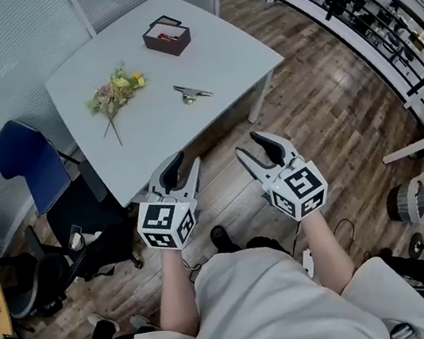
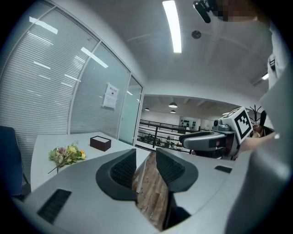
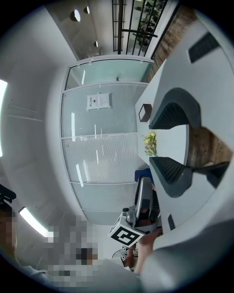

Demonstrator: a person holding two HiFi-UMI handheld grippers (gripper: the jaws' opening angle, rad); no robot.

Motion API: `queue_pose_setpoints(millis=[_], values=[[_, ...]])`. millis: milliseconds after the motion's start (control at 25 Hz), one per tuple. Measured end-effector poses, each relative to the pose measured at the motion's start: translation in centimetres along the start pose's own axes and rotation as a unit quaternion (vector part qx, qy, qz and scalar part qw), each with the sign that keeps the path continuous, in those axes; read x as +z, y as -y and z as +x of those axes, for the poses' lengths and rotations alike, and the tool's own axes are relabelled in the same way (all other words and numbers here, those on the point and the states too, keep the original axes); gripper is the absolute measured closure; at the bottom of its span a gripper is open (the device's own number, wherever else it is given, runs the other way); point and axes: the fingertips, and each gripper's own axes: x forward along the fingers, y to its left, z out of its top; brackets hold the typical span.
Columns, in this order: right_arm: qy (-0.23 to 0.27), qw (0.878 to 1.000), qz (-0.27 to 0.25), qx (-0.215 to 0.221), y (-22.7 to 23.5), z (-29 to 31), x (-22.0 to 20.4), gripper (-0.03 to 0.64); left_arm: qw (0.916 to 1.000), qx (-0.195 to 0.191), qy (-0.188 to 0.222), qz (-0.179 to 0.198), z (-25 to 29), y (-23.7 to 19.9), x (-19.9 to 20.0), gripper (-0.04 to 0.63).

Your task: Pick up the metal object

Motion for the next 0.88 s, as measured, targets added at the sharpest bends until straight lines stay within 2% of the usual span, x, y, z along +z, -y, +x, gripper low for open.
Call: queue_pose_setpoints(millis=[520, 880], values=[[-0.023, 0.999, 0.026, -0.004, 1.1, 2.6, -1.8, 0.42, 0.9993, -0.022, -0.027, -0.013, 3.5, -2.0, -1.4, 0.439], [-0.026, 0.999, 0.035, 0.008, 5.1, 7.1, -1.5, 0.414, 0.9991, -0.001, -0.036, -0.02, 7.5, -5.4, -0.9, 0.434]])
